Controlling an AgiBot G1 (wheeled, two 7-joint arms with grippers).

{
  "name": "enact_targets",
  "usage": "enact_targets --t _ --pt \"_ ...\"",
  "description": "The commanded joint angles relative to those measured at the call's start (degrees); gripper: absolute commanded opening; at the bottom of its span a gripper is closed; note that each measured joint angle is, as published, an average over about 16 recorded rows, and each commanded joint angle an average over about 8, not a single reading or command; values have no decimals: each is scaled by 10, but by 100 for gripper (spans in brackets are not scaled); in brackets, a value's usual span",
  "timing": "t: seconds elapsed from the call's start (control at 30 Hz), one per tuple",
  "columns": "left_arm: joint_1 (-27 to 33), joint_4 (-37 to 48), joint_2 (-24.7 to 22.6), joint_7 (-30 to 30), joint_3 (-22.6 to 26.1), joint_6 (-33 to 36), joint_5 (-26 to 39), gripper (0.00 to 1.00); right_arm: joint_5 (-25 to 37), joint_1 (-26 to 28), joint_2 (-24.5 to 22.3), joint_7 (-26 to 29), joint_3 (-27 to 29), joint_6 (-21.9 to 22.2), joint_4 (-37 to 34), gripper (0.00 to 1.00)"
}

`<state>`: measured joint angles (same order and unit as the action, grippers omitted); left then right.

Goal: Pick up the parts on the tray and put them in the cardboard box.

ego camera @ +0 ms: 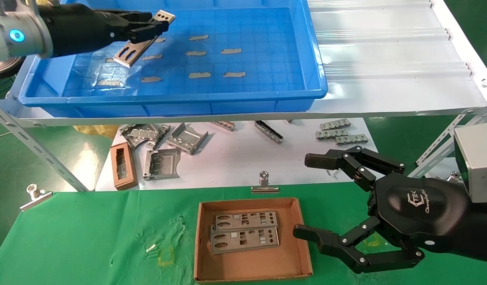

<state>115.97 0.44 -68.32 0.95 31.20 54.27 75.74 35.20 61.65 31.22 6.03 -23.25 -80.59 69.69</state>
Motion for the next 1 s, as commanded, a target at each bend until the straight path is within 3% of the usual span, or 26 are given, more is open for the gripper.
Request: enact_targets --t 0.03,0.07,0.1,0.3,0.33,0.37,0.93,1.0 --pt "-3 4 -4 4 -3 -9 -4 0 0 0 0 0 0 0 0 100" --pt "-5 5 -7 6 -3 -16 -5 1 0 0 0 0 0 0 0 100" --pt "-7 7 -10 8 -4 -24 -5 10 0 0 0 0 0 0 0 100" --pt "-15 7 -24 12 -3 -68 -5 85 0 0 0 0 0 0 0 100" --pt "-16 7 -26 12 -3 -73 -4 96 0 0 0 0 0 0 0 100" --pt "-17 6 -27 11 -2 -77 -4 100 0 0 0 0 0 0 0 100" --pt "-20 -5 -25 10 -7 -86 -10 100 0 0 0 0 0 0 0 100" --pt "-20 -5 -23 10 -8 -84 -12 94 0 0 0 0 0 0 0 100"
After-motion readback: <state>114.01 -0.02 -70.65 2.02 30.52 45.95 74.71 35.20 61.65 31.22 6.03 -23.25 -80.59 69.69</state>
